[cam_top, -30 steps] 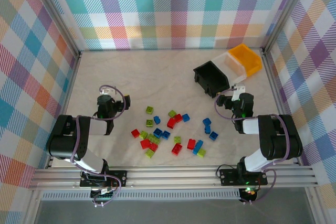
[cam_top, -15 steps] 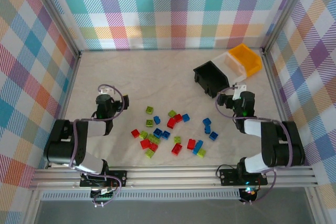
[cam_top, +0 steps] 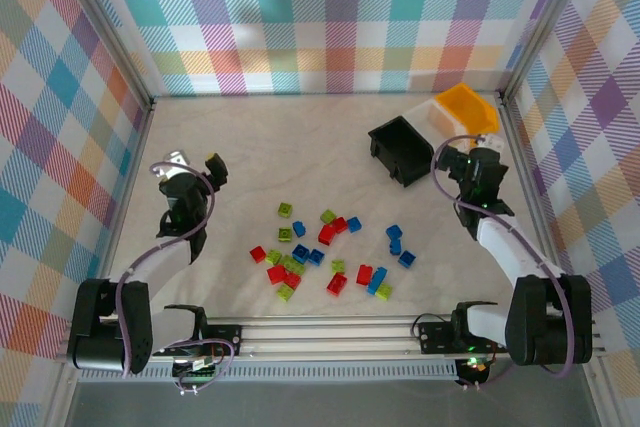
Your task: Sort the legos into containers by color
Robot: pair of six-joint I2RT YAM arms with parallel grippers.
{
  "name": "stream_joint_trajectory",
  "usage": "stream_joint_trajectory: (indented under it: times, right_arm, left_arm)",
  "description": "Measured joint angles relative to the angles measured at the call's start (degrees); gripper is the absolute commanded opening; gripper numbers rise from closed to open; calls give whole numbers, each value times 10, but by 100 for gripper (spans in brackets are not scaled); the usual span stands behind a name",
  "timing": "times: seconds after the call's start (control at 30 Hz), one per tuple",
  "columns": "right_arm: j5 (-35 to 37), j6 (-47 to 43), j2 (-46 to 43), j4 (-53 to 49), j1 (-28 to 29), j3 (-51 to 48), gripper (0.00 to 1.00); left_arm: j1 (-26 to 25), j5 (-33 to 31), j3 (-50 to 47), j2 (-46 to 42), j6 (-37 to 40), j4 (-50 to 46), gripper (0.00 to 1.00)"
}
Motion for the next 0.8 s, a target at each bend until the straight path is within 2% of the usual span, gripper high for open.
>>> stream_joint_trajectory:
  times: [0.07,0.17,0.3,0.4,0.57,0.8]
  right_arm:
    - [10,56,-17,-12,-5,-8,100]
    - [-40,133,-45,-40,-37,-22,100]
    - [-203,196,-12,-55,-142,-11,100]
    - [-277,221,29,-54,-168,-9,100]
    - [-345,191,63,-127,-112,50,100]
    - [-334,100,172,-222,34,220,100]
  left_arm:
    - [0,-2,17,-8,-51,-19,100]
    - [8,-12,50,-24,-144,-89,100]
    - [47,28,73,-37,-215,-135,100]
    - [61,62,72,-37,-252,-134,100]
    - [63,115,49,-36,-298,-111,100]
    - [64,223,112,-6,-297,-148,100]
